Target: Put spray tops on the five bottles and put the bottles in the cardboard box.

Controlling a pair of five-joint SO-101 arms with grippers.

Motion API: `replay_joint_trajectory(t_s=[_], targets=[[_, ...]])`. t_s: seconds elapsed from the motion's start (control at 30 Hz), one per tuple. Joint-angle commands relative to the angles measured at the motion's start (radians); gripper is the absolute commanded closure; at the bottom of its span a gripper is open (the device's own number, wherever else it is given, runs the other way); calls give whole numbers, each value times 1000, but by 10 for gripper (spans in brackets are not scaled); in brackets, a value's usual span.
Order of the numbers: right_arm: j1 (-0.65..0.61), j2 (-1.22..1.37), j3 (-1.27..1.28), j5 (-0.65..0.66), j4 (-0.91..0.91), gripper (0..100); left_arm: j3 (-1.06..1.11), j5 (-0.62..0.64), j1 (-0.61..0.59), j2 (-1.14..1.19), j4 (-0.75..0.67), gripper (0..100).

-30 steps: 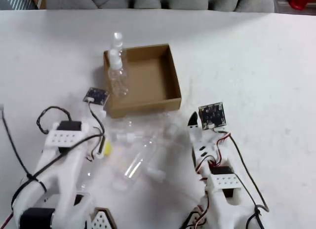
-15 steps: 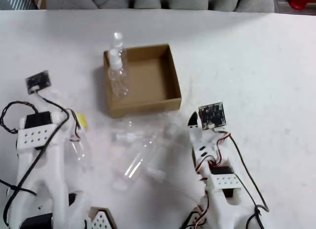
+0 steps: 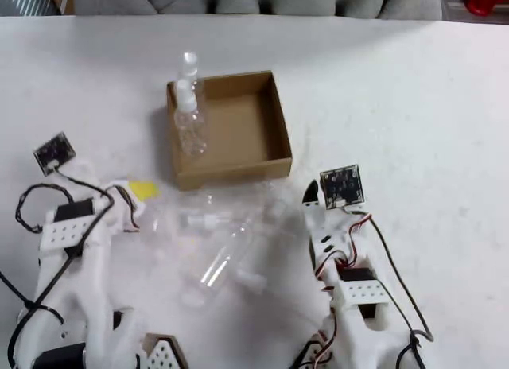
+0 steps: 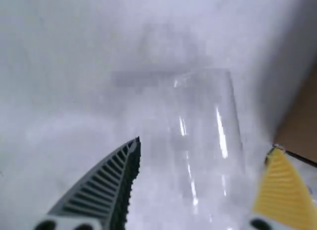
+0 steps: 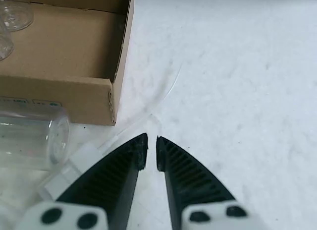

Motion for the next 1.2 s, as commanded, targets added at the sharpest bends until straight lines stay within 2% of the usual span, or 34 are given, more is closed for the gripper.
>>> replay_joint_trajectory(t_s=[0.0, 0.13, 0.47, 0.53, 0.6, 0.7, 0.83, 0.87, 0.93, 1.0, 1.17], targets=[[-7, 2, -6, -3, 2, 984, 3, -64, -10, -39, -26, 623], [-7, 2, -6, -3, 2, 984, -32, -152, -22, -51, 35, 622], [-8, 2, -6, -3, 2, 984, -374, -362, -70, -236, 462, 627], [-8, 2, -6, -3, 2, 984, -399, -445, -64, -283, 519, 627], [-8, 2, -6, -3, 2, 984, -404, -583, -54, -328, 578, 632], [-8, 2, -6, -3, 2, 984, -402, -766, -50, -369, 666, 730], [-8, 2, -6, -3, 2, 984, -402, -875, -48, -378, 727, 973], [-10, 2, -6, -3, 2, 984, -400, -905, -47, -377, 740, 990], [-10, 2, -6, -3, 2, 984, -388, -974, -47, -377, 786, 945], [-10, 2, -6, -3, 2, 984, -361, -1028, -31, -377, 798, 963], [-10, 2, -6, -3, 2, 984, -238, -1097, 88, -377, 792, 980]])
